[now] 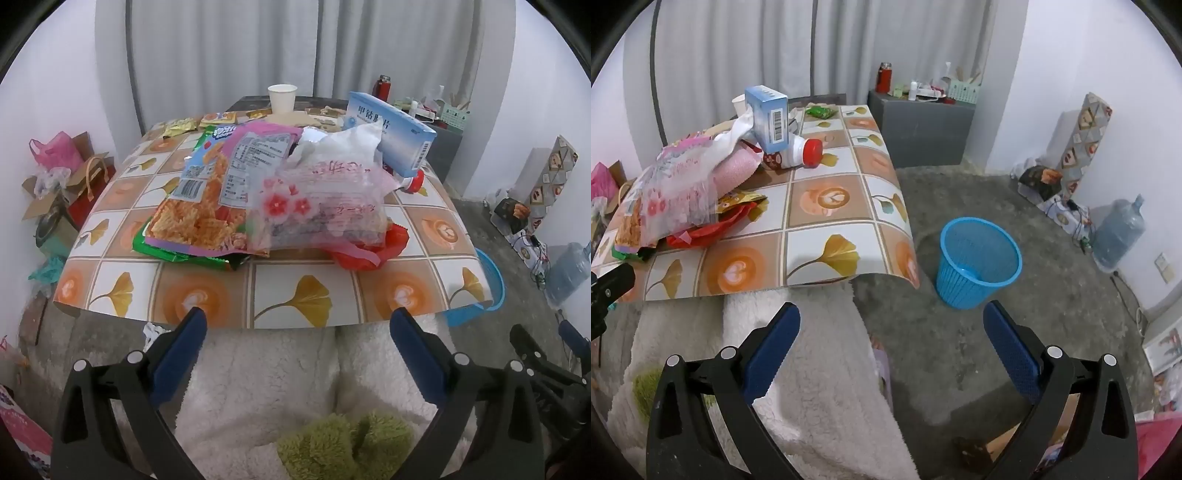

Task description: Collect trash

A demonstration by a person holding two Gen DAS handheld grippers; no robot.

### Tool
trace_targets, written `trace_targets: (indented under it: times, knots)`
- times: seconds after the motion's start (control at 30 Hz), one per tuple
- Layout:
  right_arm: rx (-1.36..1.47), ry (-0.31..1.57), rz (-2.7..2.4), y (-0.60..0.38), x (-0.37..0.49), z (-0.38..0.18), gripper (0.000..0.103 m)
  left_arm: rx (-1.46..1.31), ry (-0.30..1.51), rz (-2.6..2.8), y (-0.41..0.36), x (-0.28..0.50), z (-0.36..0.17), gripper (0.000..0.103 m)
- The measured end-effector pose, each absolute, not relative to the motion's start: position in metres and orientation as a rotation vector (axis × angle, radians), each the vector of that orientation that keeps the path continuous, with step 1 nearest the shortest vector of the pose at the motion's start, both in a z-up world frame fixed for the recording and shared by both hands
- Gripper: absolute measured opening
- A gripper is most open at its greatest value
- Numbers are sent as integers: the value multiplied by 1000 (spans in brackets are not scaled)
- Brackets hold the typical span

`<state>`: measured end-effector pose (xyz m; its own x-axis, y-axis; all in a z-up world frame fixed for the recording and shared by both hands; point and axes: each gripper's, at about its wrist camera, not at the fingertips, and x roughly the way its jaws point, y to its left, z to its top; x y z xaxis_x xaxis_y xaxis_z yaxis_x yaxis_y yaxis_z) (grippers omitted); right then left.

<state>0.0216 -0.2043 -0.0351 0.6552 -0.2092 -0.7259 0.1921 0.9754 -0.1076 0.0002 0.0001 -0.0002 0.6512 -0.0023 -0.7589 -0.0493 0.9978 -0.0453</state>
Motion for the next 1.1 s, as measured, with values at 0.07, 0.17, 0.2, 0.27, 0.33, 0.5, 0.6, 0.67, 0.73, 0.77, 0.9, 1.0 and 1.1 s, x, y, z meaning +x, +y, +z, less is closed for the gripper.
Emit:
trace_targets:
  times: [0.07, 0.17, 0.2, 0.27, 0.33, 0.5, 0.6, 0.67, 0.73, 0.77, 0.9, 1.0, 1.1]
  knots:
    - [-24, 824, -229, -204, 22, -35, 95, -61, 860, 29, 0, 0, 0, 97]
    - [-22, 823, -228, -205, 22, -35, 95, -59, 856, 28, 0, 1, 1, 97]
    - [-20, 823, -228, -205, 23, -34, 95, -57, 854, 27, 0, 1, 1, 97]
    - [-19, 823, -226, -205, 27, -32, 95, -57, 848, 29, 5, 0, 4, 97]
    - [-19, 819, -227, -208, 29, -24, 95, -57, 843, 29, 7, 1, 6, 97]
    - [-20, 805, -227, -206, 33, -20, 95, -56, 831, 49, 4, 4, 10, 97]
    - [-19, 802, -225, -206, 34, -19, 95, -53, 824, 53, 4, 3, 13, 97]
    - [-16, 796, -226, -206, 31, -19, 95, -53, 825, 56, 4, 3, 13, 97]
    - [-16, 795, -225, -205, 31, -20, 95, -54, 826, 57, 5, 4, 13, 97]
    - [-18, 795, -226, -205, 32, -20, 95, -55, 826, 58, 5, 4, 13, 97]
    - [-17, 794, -225, -205, 34, -19, 95, -54, 825, 56, 5, 4, 13, 97]
    - [-16, 794, -226, -205, 33, -19, 95, -54, 826, 57, 5, 4, 13, 97]
    - [-17, 793, -224, -203, 35, -18, 95, -55, 827, 61, 6, 4, 14, 97]
